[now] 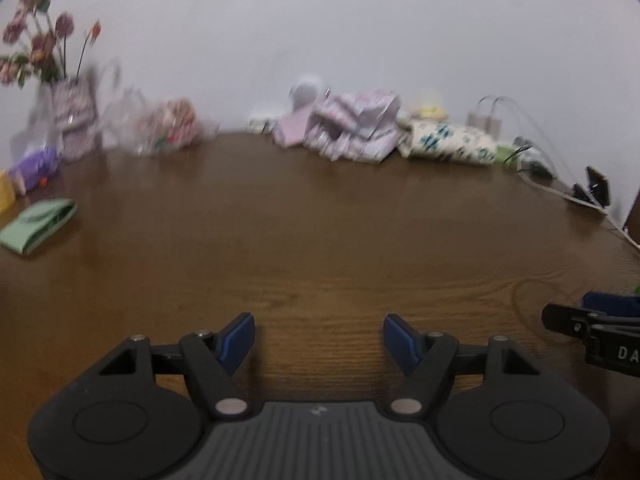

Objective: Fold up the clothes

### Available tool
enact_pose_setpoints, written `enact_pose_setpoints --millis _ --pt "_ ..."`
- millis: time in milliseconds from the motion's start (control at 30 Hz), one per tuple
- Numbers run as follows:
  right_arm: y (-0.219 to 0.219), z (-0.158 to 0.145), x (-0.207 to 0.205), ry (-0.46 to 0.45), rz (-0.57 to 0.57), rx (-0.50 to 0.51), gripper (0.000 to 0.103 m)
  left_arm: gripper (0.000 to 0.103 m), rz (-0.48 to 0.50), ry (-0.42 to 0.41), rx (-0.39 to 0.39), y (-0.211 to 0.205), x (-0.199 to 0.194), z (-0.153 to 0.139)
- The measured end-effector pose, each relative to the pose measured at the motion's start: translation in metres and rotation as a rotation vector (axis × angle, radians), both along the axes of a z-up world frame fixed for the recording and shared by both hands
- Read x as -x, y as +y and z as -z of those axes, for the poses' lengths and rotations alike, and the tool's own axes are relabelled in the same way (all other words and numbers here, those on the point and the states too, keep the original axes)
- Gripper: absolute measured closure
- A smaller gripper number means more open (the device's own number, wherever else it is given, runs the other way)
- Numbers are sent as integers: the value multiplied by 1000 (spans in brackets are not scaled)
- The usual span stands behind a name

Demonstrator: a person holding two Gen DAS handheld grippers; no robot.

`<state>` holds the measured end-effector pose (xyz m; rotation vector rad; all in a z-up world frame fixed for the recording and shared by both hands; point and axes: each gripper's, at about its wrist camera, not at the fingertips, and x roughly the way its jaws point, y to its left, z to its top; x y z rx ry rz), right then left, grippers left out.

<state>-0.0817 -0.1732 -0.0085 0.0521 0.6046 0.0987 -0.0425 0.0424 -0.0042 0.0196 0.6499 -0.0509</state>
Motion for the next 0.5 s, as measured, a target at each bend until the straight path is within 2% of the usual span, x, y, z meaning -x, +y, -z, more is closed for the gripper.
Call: enact_pose_setpoints --millis 33,67,200,333,500 --pt "2 0 -3 3 6 10 28 32 -5 13 -3 0 -2 1" --pt "4 0 -5 8 14 20 24 29 -10 26 -7 1 -4 1" --pt "9 4 -17 48 39 25 21 21 -9 62 -21 0 -11 1" --pt "12 4 -23 63 66 54 2 11 1 89 -20 -4 -20 1" --pt "9 7 -29 92 114 65 0 2 20 113 -23 -12 -32 1"
